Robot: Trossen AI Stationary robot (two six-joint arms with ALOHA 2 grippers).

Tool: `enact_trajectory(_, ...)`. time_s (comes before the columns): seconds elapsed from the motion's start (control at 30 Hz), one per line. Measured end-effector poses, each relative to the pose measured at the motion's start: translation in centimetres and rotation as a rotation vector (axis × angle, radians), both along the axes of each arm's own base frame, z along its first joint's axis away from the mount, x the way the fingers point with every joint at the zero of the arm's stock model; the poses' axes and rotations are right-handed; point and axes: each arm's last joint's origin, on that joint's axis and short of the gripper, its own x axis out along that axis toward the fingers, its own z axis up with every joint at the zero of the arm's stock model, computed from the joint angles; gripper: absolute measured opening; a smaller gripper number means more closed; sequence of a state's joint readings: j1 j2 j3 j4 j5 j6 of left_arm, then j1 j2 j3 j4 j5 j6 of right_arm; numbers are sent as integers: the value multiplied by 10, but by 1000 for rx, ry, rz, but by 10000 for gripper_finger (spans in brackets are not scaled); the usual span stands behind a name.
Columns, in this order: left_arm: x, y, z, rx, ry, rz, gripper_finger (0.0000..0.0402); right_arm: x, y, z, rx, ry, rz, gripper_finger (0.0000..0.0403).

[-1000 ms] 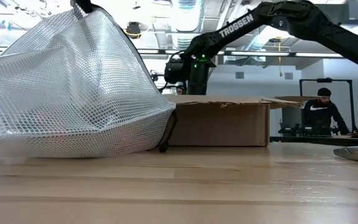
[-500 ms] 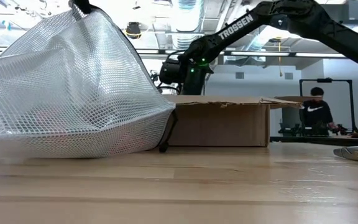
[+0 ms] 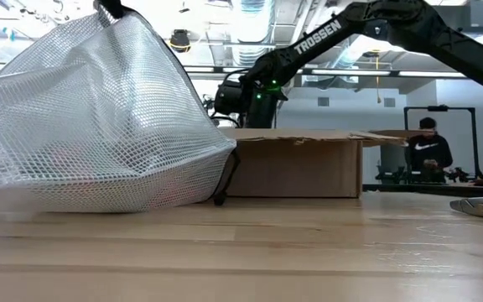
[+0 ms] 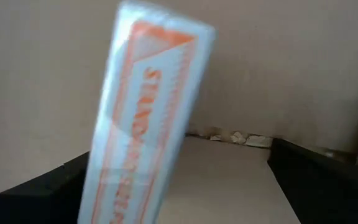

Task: Unpack boxes
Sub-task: Put the white game cards into the transparent zip bag

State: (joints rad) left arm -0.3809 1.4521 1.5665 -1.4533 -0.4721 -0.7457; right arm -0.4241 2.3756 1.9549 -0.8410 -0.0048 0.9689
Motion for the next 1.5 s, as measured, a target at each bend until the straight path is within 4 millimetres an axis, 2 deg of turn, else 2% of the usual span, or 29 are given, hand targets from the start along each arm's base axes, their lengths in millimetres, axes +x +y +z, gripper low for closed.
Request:
enact_trajectory(0.3,1,0,0,5,-5,-8,0,5,8,0,-34,4,112,386)
enact_trajectory(0.63,1,0,0,7,-7,-15,0,4,8,0,-42,12,144,386)
enact_trajectory(0.77,1,0,0,11,-11,-13,0,3,7,0,-28,15,143,373)
enact_trajectory(0.87,2,0,1,19,-16,-11,0,0,4,-1,-11,26,138,335)
enact_trajectory(0.97,2,0,1,29,-21,-7,0,-4,0,-2,3,48,128,271)
enact_trajectory(1.2,3,0,1,27,-36,-6,0,-18,-4,-4,36,157,224,53)
enact_trajectory(1.23,3,0,1,27,-37,-6,0,-19,-3,-4,37,171,251,43)
enact_trajectory(1.5,3,0,1,31,-33,-12,0,-22,-4,0,41,187,407,47)
